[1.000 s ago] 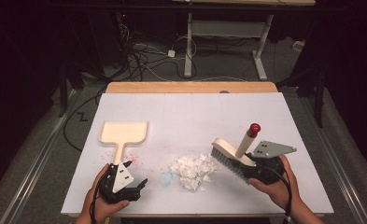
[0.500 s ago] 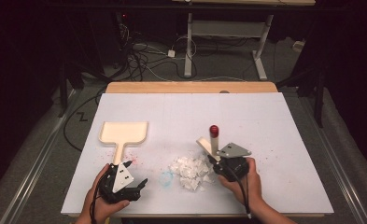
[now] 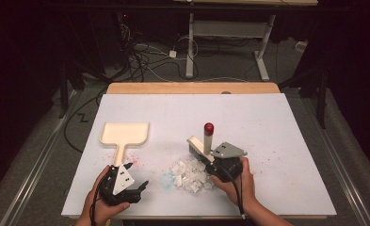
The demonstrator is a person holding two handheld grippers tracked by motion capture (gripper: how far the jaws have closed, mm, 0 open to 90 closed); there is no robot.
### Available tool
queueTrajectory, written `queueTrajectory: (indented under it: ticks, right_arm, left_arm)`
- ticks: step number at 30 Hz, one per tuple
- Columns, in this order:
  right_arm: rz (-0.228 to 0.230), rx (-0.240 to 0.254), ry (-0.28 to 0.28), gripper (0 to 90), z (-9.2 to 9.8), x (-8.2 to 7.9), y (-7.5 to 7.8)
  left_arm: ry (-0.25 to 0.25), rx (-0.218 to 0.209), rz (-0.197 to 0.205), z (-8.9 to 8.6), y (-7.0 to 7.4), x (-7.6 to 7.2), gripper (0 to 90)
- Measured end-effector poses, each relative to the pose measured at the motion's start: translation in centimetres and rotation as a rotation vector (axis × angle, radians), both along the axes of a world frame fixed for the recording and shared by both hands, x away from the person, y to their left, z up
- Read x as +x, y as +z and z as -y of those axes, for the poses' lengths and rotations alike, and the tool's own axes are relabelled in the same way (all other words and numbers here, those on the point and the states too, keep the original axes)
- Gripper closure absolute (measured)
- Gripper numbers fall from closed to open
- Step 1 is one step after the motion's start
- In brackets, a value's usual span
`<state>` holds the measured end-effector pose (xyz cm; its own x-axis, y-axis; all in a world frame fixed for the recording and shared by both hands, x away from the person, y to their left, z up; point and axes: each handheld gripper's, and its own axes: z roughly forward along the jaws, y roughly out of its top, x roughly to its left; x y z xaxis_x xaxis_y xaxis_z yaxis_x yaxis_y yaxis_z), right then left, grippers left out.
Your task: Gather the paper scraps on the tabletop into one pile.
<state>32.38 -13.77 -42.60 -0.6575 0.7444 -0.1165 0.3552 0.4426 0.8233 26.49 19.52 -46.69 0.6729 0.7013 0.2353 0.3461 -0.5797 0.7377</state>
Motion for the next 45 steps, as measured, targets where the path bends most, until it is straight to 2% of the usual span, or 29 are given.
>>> queueTrajectory:
  ticks: [3,5,9,14,19,21,24,27,30,37,41,45]
  right_arm:
    - [0.008,0.014,0.005,67.5,1.4,0.1,1.0]
    - [0.016,0.014,0.031,67.5,2.5,0.0,1.8]
    - [0.039,-0.016,0.084,67.5,5.2,-1.1,3.4]
    - [-0.006,-0.059,0.200,67.5,8.0,-3.3,3.7]
    - [-0.074,-0.097,0.271,67.5,9.5,-5.4,3.1]
    - [-0.101,-0.120,0.307,67.5,9.6,-5.9,2.7]
    - [-0.125,-0.161,0.329,67.5,9.0,-6.3,1.8]
    - [-0.144,-0.152,0.355,67.5,8.1,-6.2,1.1]
    - [-0.138,-0.141,0.373,67.5,6.9,-6.2,0.9]
    - [-0.081,-0.131,0.379,67.5,3.9,-4.8,0.7]
    - [-0.082,-0.125,0.387,67.5,4.0,-4.6,0.9]
    - [-0.066,-0.097,0.366,67.5,5.3,-4.9,1.6]
  left_arm:
    - [0.000,0.005,0.001,0.1,0.0,0.0,20.3]
    - [-0.001,0.009,0.000,0.1,0.0,-0.1,20.3]
    - [0.004,0.003,0.002,0.0,0.0,-0.1,20.3]
    - [0.007,0.006,0.002,0.1,0.0,-0.1,20.3]
    - [0.006,0.009,0.006,0.2,0.1,-0.2,20.3]
    - [0.007,0.009,0.005,0.2,0.1,-0.2,20.3]
    - [0.003,0.012,0.005,0.3,0.1,-0.2,20.3]
    - [0.003,0.007,0.003,0.2,0.1,-0.2,20.3]
    - [-0.003,-0.014,-0.001,0.2,0.2,-0.2,20.3]
    - [-0.019,-0.005,-0.012,0.5,0.0,-0.2,20.4]
    - [-0.022,-0.003,-0.010,0.5,-0.1,-0.2,20.4]
    - [-0.015,0.003,-0.013,0.4,-0.1,-0.3,20.4]
